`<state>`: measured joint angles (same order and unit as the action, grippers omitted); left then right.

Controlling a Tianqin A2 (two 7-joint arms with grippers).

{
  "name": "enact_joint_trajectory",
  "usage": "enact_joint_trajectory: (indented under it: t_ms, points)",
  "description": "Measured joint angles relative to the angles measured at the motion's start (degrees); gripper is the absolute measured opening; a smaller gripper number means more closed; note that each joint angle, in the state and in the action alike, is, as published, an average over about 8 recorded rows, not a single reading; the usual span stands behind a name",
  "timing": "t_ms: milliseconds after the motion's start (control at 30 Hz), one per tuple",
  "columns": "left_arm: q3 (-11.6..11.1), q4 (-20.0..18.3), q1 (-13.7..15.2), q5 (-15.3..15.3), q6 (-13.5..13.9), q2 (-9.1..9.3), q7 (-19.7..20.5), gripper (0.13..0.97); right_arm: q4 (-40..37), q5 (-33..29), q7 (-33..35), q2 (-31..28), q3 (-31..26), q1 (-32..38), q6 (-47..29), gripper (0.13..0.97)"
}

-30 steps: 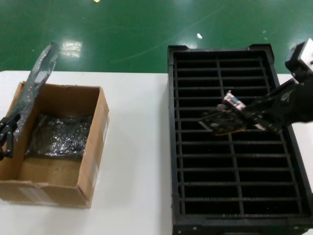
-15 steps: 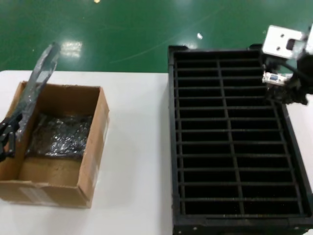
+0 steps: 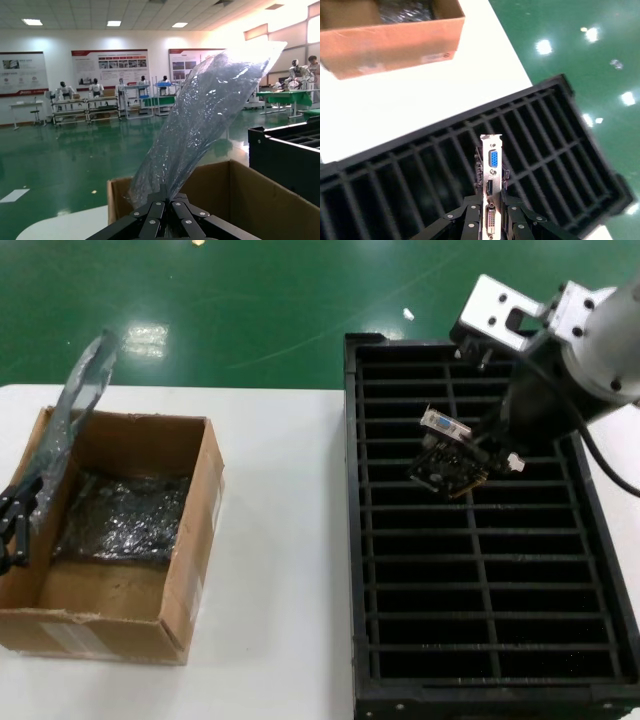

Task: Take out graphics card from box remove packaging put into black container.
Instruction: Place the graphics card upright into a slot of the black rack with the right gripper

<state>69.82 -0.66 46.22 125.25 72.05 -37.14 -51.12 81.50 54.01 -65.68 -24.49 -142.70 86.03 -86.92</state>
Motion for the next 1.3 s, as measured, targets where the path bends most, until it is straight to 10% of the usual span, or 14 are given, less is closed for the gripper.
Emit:
enact_joint_trajectory:
  t_ms: [1300]
  points:
    - [-0.69,-0.86,-0.30,0.71,2.60,0.19,-4.19,0.139,-15.87,4.39,25.18,4.99,8.01,-4.96,0.25,0.189]
